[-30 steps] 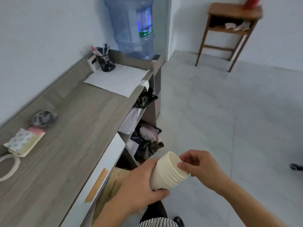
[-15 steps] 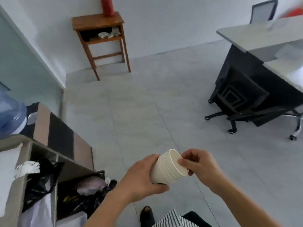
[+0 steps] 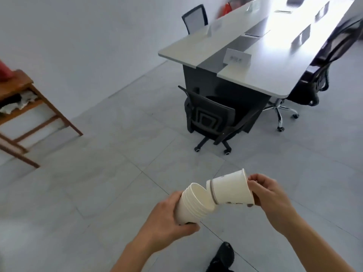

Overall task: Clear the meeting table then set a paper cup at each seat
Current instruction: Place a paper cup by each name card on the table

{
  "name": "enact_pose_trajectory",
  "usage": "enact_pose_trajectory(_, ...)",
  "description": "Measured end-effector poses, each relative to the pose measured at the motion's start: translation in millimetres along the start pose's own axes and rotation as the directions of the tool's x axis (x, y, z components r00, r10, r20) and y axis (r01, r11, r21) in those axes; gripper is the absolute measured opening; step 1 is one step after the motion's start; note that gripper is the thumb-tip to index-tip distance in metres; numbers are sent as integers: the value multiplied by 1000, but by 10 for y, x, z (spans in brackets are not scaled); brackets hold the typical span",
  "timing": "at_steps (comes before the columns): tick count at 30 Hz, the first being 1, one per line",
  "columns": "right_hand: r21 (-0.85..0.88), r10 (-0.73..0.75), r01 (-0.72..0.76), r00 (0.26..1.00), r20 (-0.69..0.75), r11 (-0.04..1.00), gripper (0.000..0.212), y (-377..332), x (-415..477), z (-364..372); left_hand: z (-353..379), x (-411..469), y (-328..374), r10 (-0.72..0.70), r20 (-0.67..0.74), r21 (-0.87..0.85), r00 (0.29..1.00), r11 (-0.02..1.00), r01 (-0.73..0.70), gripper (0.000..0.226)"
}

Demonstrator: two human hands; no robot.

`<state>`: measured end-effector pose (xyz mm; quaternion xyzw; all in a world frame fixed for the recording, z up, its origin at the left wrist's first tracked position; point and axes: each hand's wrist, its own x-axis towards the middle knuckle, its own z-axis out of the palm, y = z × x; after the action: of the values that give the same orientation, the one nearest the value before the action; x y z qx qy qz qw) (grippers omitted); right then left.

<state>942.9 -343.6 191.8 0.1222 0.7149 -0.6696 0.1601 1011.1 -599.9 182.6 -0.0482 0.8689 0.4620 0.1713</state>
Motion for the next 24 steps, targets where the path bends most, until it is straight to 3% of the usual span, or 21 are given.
enact_pose_trajectory(8,-122,-114,86,963,-245,989,16,-287,1097,-985,176,1372,578,-31,-94,-183,995,983,14,52)
enact_pose_trajectory(17,-194,-56,-15,934,-353,981,22,-448,2355,-1719,353,3191,1155,-8,-7,-223,1000,975,6,56)
enact_pose_trajectory(24,-219,-78,-29,882,-464,975,22,-1120,3408,-2399,380,4894,2078,126,123,-226,984,969,-96,48)
